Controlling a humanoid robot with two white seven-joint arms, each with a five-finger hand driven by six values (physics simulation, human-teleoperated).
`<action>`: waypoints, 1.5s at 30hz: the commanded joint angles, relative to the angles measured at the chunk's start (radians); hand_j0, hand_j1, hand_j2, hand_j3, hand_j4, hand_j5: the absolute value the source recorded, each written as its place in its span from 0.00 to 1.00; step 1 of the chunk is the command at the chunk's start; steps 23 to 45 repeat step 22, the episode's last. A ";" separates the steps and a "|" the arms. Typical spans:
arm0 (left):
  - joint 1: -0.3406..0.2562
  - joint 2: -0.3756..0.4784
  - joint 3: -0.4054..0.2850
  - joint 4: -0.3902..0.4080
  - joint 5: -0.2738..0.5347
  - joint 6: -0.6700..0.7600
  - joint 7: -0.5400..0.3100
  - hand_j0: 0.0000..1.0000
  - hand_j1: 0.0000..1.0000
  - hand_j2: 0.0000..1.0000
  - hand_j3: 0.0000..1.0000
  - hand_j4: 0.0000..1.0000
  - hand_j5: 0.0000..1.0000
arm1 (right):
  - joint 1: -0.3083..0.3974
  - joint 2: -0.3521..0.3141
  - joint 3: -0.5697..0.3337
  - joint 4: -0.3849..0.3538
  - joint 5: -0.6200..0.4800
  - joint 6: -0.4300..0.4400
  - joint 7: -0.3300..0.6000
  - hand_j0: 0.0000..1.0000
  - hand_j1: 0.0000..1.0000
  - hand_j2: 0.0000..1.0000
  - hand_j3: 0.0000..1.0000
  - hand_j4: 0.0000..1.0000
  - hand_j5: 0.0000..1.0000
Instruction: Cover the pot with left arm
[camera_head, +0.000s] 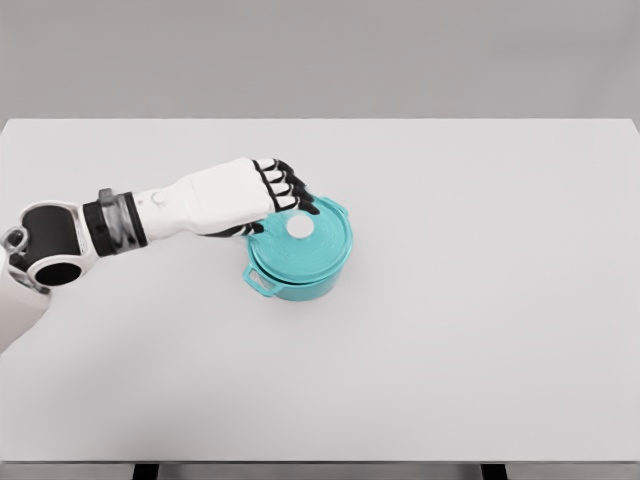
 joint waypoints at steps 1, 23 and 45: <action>0.000 0.078 0.042 -0.038 0.041 0.002 0.001 0.94 0.94 0.94 0.94 0.94 0.94 | 0.000 0.000 0.000 0.000 0.000 0.000 0.000 1.00 1.00 1.00 1.00 1.00 1.00; 0.256 0.178 0.426 0.003 0.089 0.002 -0.007 1.00 1.00 1.00 1.00 1.00 1.00 | 0.000 0.000 0.000 0.000 0.000 0.000 0.000 1.00 1.00 1.00 1.00 1.00 1.00; 0.256 0.178 0.426 0.003 0.089 0.002 -0.007 1.00 1.00 1.00 1.00 1.00 1.00 | 0.000 0.000 0.000 0.000 0.000 0.000 0.000 1.00 1.00 1.00 1.00 1.00 1.00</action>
